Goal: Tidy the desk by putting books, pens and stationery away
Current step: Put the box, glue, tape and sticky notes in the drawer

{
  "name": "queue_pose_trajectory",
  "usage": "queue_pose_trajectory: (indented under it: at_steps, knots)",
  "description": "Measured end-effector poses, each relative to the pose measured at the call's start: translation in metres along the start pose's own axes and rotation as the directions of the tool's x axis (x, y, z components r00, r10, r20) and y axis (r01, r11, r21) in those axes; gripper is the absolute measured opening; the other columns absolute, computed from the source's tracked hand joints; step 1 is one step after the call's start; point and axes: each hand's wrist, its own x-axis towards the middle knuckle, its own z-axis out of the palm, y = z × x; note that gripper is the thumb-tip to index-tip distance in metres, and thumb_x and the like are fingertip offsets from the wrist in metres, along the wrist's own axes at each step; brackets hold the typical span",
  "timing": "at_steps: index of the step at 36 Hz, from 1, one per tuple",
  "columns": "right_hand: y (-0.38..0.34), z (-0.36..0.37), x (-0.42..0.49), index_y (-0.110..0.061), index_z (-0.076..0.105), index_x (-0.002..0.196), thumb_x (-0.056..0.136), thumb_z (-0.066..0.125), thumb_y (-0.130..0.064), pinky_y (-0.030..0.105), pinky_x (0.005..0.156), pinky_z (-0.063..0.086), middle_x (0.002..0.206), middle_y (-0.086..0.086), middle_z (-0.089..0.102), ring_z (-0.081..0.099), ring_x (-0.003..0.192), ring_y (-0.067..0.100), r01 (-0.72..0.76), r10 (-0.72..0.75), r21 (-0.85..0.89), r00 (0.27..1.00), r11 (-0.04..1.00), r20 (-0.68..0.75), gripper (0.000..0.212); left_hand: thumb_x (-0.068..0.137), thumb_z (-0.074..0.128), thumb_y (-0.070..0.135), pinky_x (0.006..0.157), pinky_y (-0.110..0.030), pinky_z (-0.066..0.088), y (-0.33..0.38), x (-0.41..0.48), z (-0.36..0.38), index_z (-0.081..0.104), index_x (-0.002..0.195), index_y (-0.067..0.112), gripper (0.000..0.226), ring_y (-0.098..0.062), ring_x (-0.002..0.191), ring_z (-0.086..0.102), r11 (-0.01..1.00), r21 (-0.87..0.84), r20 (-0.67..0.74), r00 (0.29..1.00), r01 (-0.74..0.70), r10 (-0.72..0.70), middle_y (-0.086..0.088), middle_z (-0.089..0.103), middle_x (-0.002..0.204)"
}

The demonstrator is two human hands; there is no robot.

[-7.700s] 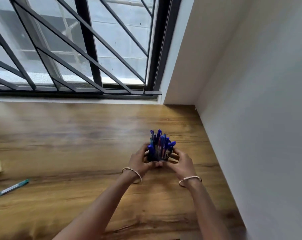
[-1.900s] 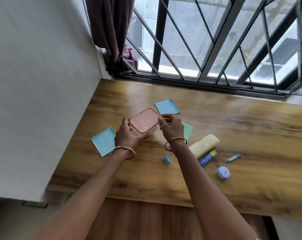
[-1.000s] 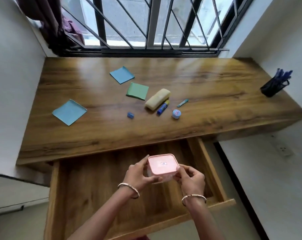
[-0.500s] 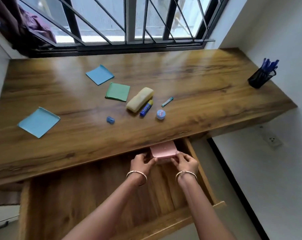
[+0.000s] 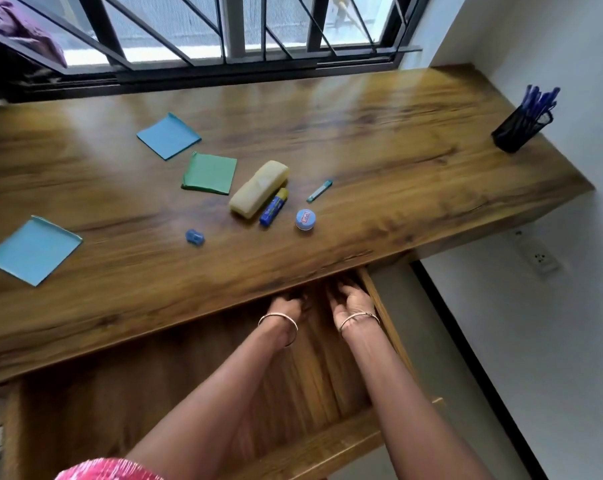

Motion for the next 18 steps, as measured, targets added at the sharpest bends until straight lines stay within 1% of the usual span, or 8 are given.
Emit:
queue_pose_trajectory:
  at_steps: [2,4,5,8,9,11,14,18]
  knots:
    - [0.001,0.000,0.002,-0.008,0.060,0.087,0.086,0.035,0.020,0.040,0.081,0.049,0.087,0.012,0.060,0.057,0.081,0.024,-0.012,0.013,-0.024,1.000,1.000,0.021,0.037,0.094,0.049,-0.001,0.063,-0.017,0.053,0.001,0.007,-0.005,0.058,0.100,0.007,0.014,-0.012,0.072,0.066,0.998,0.012,0.001,0.998,0.067,-0.067,-0.012,0.062,0.091]
    - [0.002,-0.002,0.002,-0.009,0.061,0.091,0.086,0.032,0.020,0.043,0.091,0.047,0.089,0.012,0.060,0.057,0.083,0.025,-0.022,0.023,-0.041,0.999,0.999,0.039,0.042,0.093,0.049,-0.002,0.060,-0.018,0.055,0.002,0.007,-0.010,0.053,0.081,0.012,0.019,-0.010,0.068,0.061,0.996,0.034,-0.016,0.996,0.084,-0.083,-0.004,0.057,0.084]
    - [0.002,-0.003,0.000,-0.007,0.062,0.097,0.086,0.030,0.020,0.045,0.097,0.045,0.091,0.013,0.061,0.058,0.084,0.025,-0.029,0.031,-0.059,0.999,0.998,0.041,0.043,0.093,0.047,-0.003,0.059,-0.019,0.055,0.000,0.009,-0.013,0.050,0.077,0.013,0.023,-0.011,0.069,0.060,0.995,0.027,-0.019,0.995,0.096,-0.096,-0.003,0.056,0.082]
    - [0.003,-0.011,-0.008,0.004,0.055,0.124,0.087,0.024,0.020,0.042,0.099,0.043,0.117,0.021,0.061,0.058,0.104,0.032,-0.042,0.046,-0.148,0.999,0.988,0.027,0.051,0.093,0.045,-0.009,0.056,-0.021,0.053,-0.001,0.001,-0.014,0.051,0.074,0.009,0.026,-0.011,0.060,0.062,0.997,-0.035,-0.015,0.997,0.072,-0.073,-0.005,0.055,0.077]
    - [0.003,-0.015,-0.012,0.006,0.053,0.127,0.087,0.023,0.019,0.042,0.099,0.044,0.123,0.023,0.058,0.056,0.110,0.033,-0.043,0.047,-0.177,0.999,0.983,0.017,0.051,0.092,0.045,-0.011,0.055,-0.024,0.052,-0.003,-0.002,-0.015,0.054,0.076,0.006,0.025,-0.010,0.053,0.062,0.996,-0.061,-0.021,0.998,0.059,-0.060,-0.006,0.056,0.074]
    - [0.004,-0.021,-0.024,0.008,0.055,0.122,0.089,0.025,0.017,0.042,0.099,0.046,0.121,0.025,0.058,0.057,0.110,0.032,-0.028,0.028,-0.234,1.000,0.972,-0.006,0.046,0.091,0.049,-0.008,0.055,-0.027,0.045,-0.007,-0.009,-0.018,0.058,0.084,0.003,0.016,-0.014,0.053,0.058,1.000,0.021,-0.033,0.999,0.022,-0.021,-0.006,0.056,0.069]
    - [0.005,-0.027,-0.043,0.006,0.062,0.113,0.096,0.036,0.009,0.040,0.094,0.052,0.108,0.022,0.065,0.064,0.100,0.029,0.050,-0.059,-0.346,0.998,0.937,-0.015,0.032,0.089,0.059,0.002,0.058,-0.027,0.037,-0.013,-0.020,-0.028,0.062,0.087,0.003,0.003,-0.015,0.055,0.049,0.982,0.189,0.014,1.000,-0.005,0.002,-0.004,0.054,0.062]
    - [0.008,-0.033,-0.060,-0.001,0.070,0.100,0.093,0.052,0.001,0.035,0.082,0.058,0.092,0.015,0.071,0.069,0.084,0.022,0.232,-0.246,-0.493,0.969,0.838,0.038,0.019,0.090,0.061,0.010,0.056,-0.025,0.044,-0.011,-0.046,-0.037,0.067,0.084,0.013,0.010,-0.014,0.060,0.056,0.960,0.269,0.098,0.994,-0.078,0.054,-0.004,0.064,0.071]
